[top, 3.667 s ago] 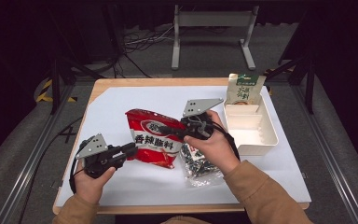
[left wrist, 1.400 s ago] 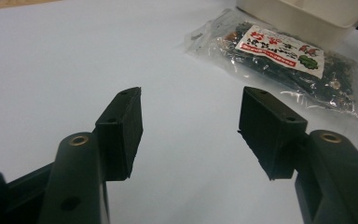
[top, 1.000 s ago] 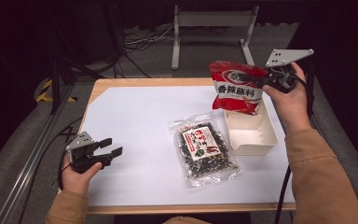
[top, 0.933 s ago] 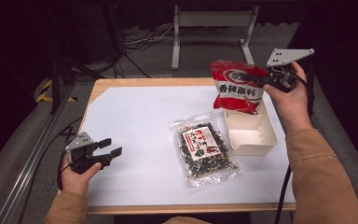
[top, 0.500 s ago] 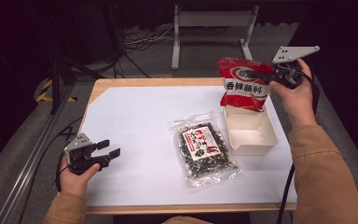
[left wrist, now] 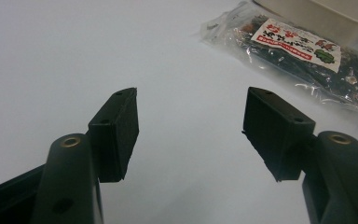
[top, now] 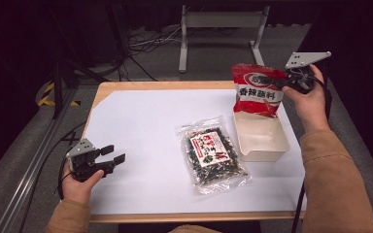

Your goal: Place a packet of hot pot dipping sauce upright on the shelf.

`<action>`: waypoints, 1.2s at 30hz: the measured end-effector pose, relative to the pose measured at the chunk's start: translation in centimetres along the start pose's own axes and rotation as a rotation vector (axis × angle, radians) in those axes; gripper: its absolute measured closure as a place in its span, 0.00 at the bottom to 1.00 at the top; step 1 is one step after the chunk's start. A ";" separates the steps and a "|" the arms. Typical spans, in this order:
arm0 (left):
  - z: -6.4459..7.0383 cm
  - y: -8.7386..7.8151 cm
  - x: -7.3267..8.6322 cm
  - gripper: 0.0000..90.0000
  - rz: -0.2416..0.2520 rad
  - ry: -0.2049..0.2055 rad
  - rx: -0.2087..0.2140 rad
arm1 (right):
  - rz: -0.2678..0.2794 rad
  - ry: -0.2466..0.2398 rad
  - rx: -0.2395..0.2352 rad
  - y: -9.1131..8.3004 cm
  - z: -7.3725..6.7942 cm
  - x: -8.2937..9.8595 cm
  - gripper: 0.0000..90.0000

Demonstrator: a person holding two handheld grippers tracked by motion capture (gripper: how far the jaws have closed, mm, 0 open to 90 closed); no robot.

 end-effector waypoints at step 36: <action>0.0 0.4 -0.1 0.40 -0.003 0.005 0.011 | -0.096 0.031 -0.040 3.5 -0.5 3.5 0.96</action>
Point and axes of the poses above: each handheld gripper's, and its own axes: y roughly forward along the jaws, x roughly out of its underside, z roughly to its right, the point moved 2 cm from there along y, roughly forward along the jaws, and after that the axes turned 12 degrees about y, right-handed, at the moved point
